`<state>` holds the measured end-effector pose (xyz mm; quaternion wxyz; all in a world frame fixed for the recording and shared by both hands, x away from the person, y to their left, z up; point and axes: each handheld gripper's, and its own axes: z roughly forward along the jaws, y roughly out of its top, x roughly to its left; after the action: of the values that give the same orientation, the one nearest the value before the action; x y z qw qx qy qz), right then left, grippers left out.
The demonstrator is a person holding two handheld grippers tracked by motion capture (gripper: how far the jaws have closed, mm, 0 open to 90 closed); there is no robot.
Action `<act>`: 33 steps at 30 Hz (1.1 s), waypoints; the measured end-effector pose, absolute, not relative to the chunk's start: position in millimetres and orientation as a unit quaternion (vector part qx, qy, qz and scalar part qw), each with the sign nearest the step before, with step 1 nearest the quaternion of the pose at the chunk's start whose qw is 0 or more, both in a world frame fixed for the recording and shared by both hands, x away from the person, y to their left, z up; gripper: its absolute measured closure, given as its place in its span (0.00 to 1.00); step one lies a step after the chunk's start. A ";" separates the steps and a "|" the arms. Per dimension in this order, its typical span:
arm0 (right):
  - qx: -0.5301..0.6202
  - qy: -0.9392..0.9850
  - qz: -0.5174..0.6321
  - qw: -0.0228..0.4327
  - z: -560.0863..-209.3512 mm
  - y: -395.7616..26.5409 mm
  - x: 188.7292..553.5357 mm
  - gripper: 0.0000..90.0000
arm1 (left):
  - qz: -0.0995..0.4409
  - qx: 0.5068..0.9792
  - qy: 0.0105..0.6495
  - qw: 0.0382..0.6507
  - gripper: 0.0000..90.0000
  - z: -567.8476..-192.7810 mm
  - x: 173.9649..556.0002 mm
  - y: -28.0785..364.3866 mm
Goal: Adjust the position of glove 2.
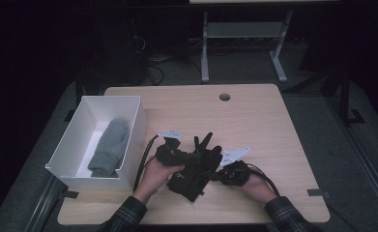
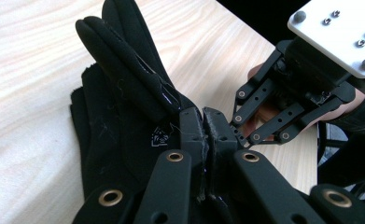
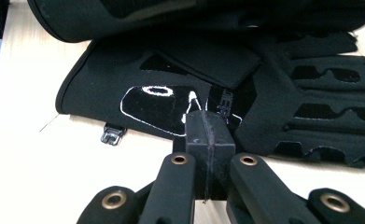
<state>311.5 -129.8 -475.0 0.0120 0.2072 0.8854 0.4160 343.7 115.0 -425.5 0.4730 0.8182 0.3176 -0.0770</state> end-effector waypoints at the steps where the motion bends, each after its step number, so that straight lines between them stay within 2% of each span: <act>1: 0.208 0.885 0.416 0.012 -475.0 -127.4 311.6 1.00 | -0.076 0.819 0.317 0.472 0.97 -426.0 343.6 114.6; 10: 0.208 0.885 0.416 0.012 -475.4 -122.3 312.1 1.00 | -0.084 0.828 0.320 0.452 0.96 -437.5 343.3 107.5; 17: 0.210 0.885 0.416 0.018 -472.9 -126.9 312.2 1.00 | -0.078 0.830 0.318 0.452 0.82 -439.3 341.1 102.5; 24: 0.232 0.876 0.422 0.032 -469.0 -148.1 318.2 1.00 | -0.082 0.827 0.309 0.463 0.90 -434.7 338.9 104.2; 27: 0.243 0.874 0.419 0.038 -468.3 -157.0 319.9 1.00 | -0.083 0.835 0.300 0.454 0.98 -434.5 334.1 103.7; 30: 0.261 0.871 0.414 0.047 -468.6 -166.3 322.0 0.88 | -0.086 0.842 0.293 0.445 0.99 -438.0 324.5 100.5; 32: 0.281 0.863 0.416 0.058 -468.0 -174.6 324.3 0.74 | -0.091 0.849 0.288 0.433 0.99 -441.8 317.2 96.4; 33: 0.285 0.861 0.416 0.066 -468.0 -177.6 325.3 0.71 | -0.090 0.855 0.283 0.424 0.99 -443.5 313.7 94.1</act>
<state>325.3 -177.6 -468.0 0.0665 0.2848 0.8610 0.4162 313.7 94.1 -443.5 0.4243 0.8553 0.2835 -0.0896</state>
